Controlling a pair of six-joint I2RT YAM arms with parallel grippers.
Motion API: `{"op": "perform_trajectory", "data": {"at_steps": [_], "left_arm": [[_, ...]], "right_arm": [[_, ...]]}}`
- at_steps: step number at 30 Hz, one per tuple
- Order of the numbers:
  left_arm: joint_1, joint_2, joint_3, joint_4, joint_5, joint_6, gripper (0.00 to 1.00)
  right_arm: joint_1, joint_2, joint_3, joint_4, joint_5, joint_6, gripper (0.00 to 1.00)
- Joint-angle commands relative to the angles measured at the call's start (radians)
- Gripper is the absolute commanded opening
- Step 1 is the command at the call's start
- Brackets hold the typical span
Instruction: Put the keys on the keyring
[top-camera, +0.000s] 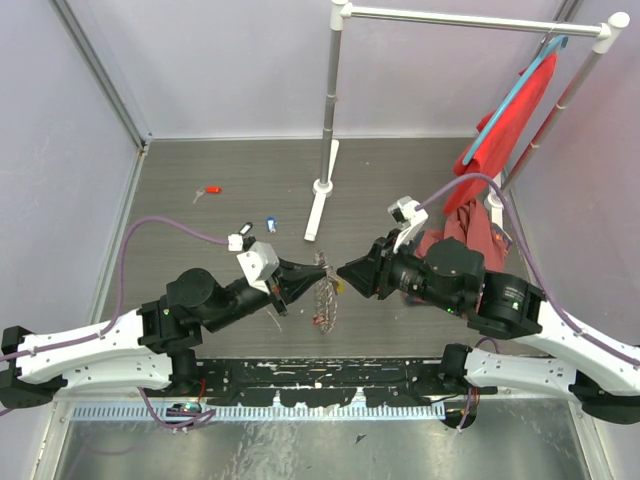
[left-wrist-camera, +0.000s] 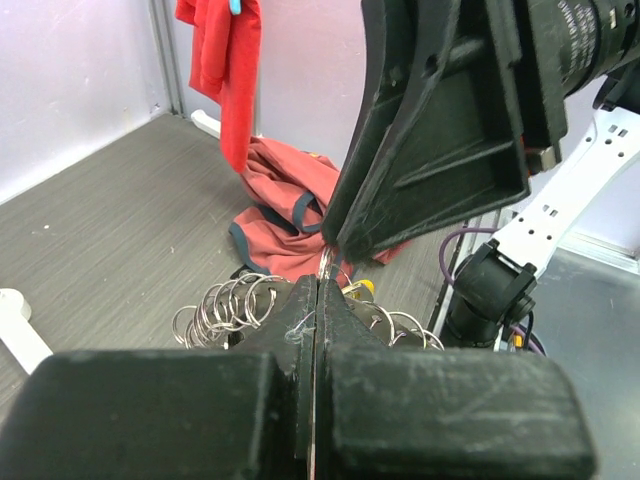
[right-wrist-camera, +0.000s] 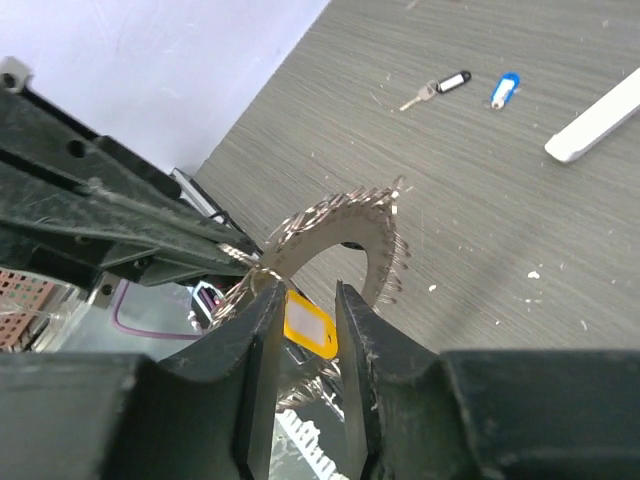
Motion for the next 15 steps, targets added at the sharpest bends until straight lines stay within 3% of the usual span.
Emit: {"op": "perform_trajectory", "data": {"at_steps": [1,6,9,15], "left_arm": [[-0.002,-0.020,0.007,0.079,0.048,0.001,0.00],[-0.002,-0.012,0.020,0.115,0.142,-0.017,0.00],[-0.002,0.002,0.030,0.146,0.198,-0.038,0.00],[-0.002,0.013,0.037,0.196,0.269,-0.077,0.00]], "right_arm": [[0.001,-0.076,0.019,0.117,-0.066,-0.174,0.34],[0.002,-0.110,-0.013,0.190,-0.181,-0.351,0.36],[0.001,-0.106,-0.026,0.230,-0.241,-0.424,0.28],[0.001,-0.087,-0.024,0.295,-0.386,-0.473,0.30]]}}
